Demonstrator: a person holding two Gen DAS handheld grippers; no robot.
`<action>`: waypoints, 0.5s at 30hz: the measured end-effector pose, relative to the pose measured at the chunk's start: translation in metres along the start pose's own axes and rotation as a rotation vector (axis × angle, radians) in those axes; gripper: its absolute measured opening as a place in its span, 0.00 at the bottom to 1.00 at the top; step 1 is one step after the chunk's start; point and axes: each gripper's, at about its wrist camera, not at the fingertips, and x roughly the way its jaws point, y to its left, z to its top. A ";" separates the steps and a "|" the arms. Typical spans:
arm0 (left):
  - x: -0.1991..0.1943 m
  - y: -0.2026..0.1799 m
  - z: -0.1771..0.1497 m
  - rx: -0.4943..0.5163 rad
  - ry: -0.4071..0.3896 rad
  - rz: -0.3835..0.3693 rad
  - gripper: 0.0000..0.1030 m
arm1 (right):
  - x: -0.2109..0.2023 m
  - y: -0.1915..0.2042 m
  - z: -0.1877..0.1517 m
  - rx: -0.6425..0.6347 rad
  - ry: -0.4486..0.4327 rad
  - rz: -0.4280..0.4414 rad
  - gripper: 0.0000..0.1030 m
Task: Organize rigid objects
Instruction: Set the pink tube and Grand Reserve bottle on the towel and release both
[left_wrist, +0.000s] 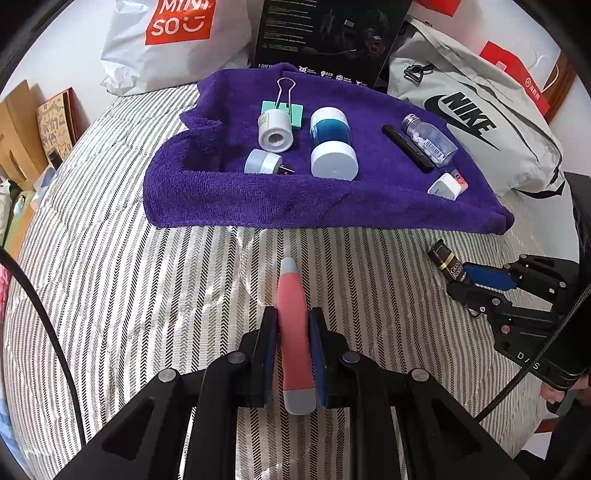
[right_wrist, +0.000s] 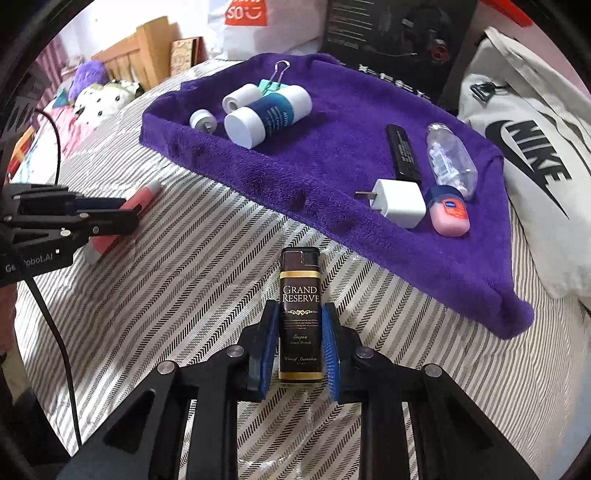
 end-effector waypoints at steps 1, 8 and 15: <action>-0.001 0.001 0.000 -0.004 0.004 -0.005 0.17 | 0.000 -0.001 0.001 0.004 0.003 0.009 0.22; -0.023 -0.007 0.018 0.019 -0.031 -0.029 0.17 | -0.016 -0.002 -0.002 0.004 -0.015 0.025 0.22; -0.039 -0.013 0.050 0.021 -0.078 -0.056 0.17 | -0.050 -0.013 0.014 0.026 -0.095 0.046 0.22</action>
